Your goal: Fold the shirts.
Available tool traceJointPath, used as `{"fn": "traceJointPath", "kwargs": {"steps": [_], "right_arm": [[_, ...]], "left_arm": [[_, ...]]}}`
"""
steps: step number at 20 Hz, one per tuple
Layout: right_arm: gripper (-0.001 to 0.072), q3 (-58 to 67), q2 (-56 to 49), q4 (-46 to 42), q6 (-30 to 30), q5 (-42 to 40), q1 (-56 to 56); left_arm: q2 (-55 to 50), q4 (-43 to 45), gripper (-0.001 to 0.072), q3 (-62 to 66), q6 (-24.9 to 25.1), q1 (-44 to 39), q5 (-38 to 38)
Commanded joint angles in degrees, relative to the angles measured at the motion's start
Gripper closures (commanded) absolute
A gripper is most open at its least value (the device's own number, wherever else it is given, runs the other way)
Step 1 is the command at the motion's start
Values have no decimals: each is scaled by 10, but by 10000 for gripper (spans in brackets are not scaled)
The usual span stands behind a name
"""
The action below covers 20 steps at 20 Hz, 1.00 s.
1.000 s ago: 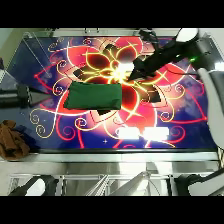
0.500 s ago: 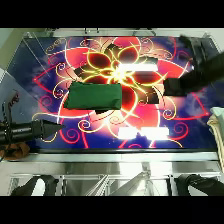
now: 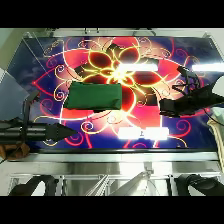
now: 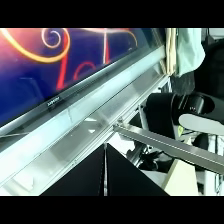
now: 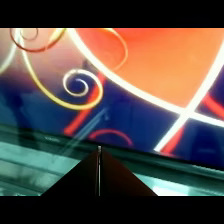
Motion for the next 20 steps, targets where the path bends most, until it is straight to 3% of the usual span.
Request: {"fn": "traceJointPath", "kwargs": {"steps": [1,2,3,4,5,6,7,8,12,15,20], "right_arm": [[684,-9,-24,26,7,-87,0],[537,-9,-41,36,5,-109,0],[224,-9,-64,59,-13,-124,0],[172,-9,-90,88,-42,-138,0],[171,-9,-123,122,-76,-155,0],[170,-8,-159,157,-106,-175,0],[170,-8,-192,193,-135,-197,0],[169,-7,-235,253,-182,-225,0],[169,25,-381,482,-351,-253,1],[170,87,-460,513,-363,-252,14],[205,201,-538,511,-317,-253,61]], "left_arm": [[-48,1,698,30,17,-44,29],[-63,0,696,38,17,-49,31],[-81,0,688,46,17,-52,31],[-99,0,687,54,17,-52,31],[-116,0,627,61,18,-52,31],[-133,0,325,68,17,-52,31],[-149,0,95,74,17,-52,32],[-167,0,-13,81,18,-52,32],[-223,0,-13,111,28,-52,32],[-237,-1,-13,120,28,-52,32],[-237,0,2,119,34,-52,28]]}}
